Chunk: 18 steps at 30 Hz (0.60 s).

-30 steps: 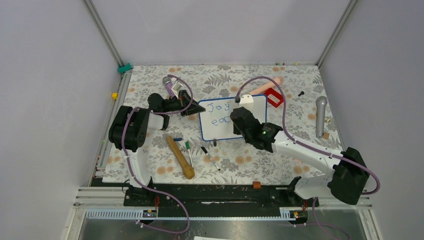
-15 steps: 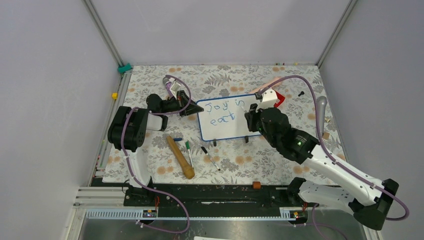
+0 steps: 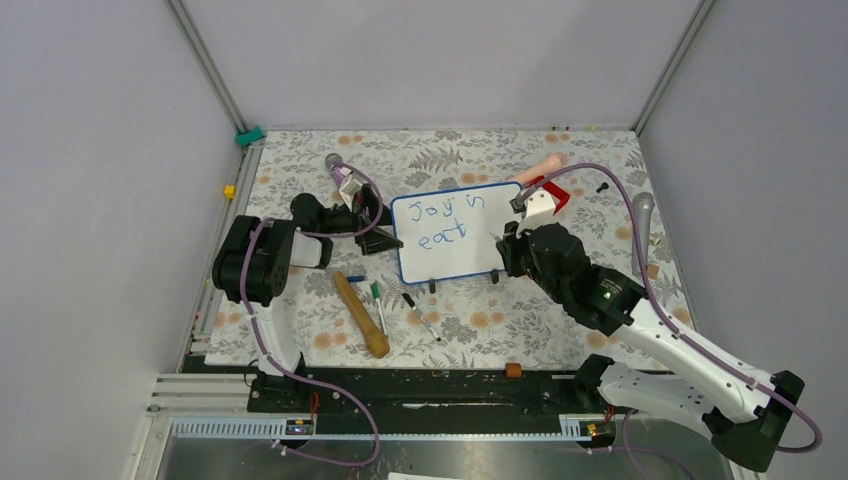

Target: Write a sentence on the whiteboard

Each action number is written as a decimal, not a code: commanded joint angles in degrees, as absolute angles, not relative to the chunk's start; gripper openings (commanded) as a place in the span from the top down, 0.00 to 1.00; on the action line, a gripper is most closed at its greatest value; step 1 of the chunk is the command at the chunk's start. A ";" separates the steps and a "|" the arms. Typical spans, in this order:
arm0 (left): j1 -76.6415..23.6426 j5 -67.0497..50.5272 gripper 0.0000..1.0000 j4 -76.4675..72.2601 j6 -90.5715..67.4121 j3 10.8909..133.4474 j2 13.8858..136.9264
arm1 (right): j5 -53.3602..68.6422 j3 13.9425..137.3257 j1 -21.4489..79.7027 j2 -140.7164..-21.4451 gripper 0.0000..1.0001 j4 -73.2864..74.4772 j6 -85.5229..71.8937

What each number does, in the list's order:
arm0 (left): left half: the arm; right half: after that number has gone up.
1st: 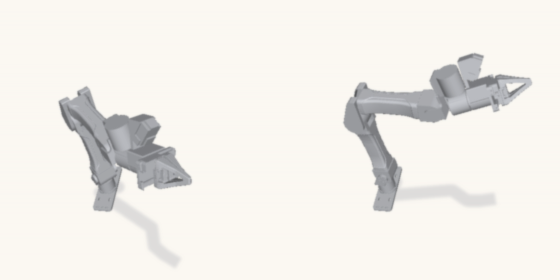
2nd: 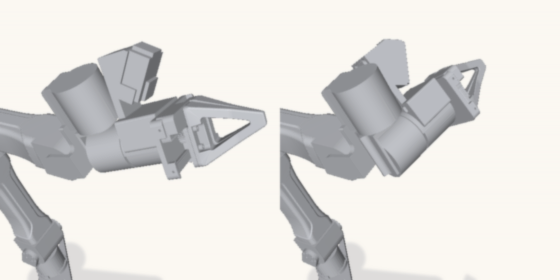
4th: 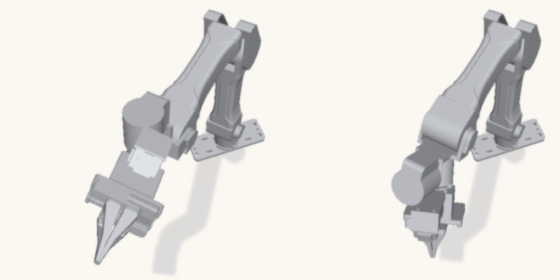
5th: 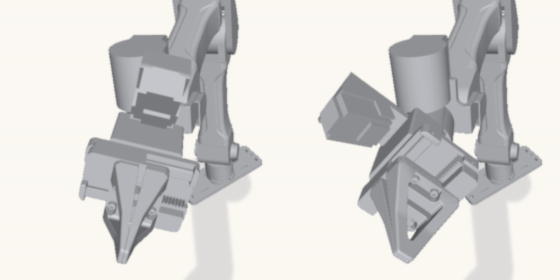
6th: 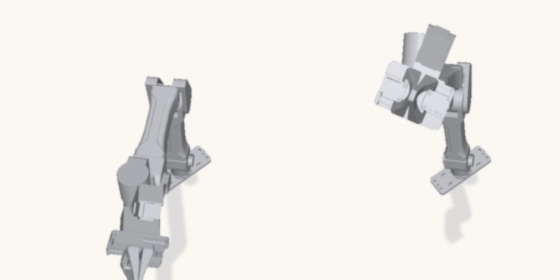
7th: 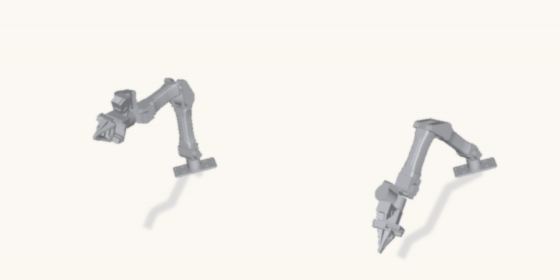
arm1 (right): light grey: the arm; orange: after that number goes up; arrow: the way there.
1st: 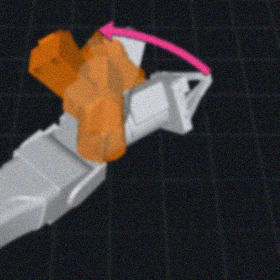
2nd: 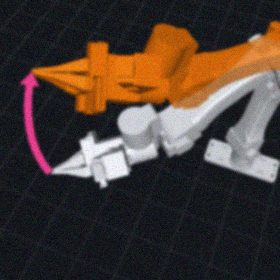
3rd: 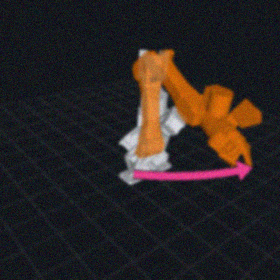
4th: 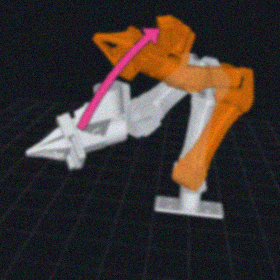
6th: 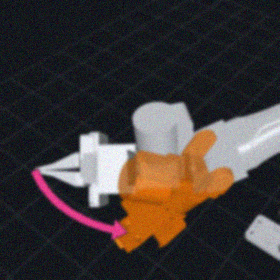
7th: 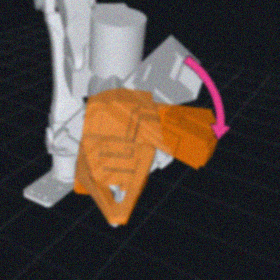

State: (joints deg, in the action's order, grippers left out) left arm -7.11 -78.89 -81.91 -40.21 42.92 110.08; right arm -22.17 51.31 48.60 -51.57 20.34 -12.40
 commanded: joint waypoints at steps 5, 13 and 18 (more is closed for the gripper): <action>-7.55 -85.19 0.01 -84.48 -35.49 41.29 106.68 | -19.88 49.77 47.99 -47.36 1.00 19.89 -12.87; -9.65 -93.69 0.01 -84.56 -34.98 41.58 106.75 | -18.86 49.75 47.90 -45.91 1.00 21.26 -13.22; -5.68 -86.50 0.04 -84.44 -34.07 38.58 105.48 | -18.04 49.75 47.90 -46.10 1.00 21.03 -13.49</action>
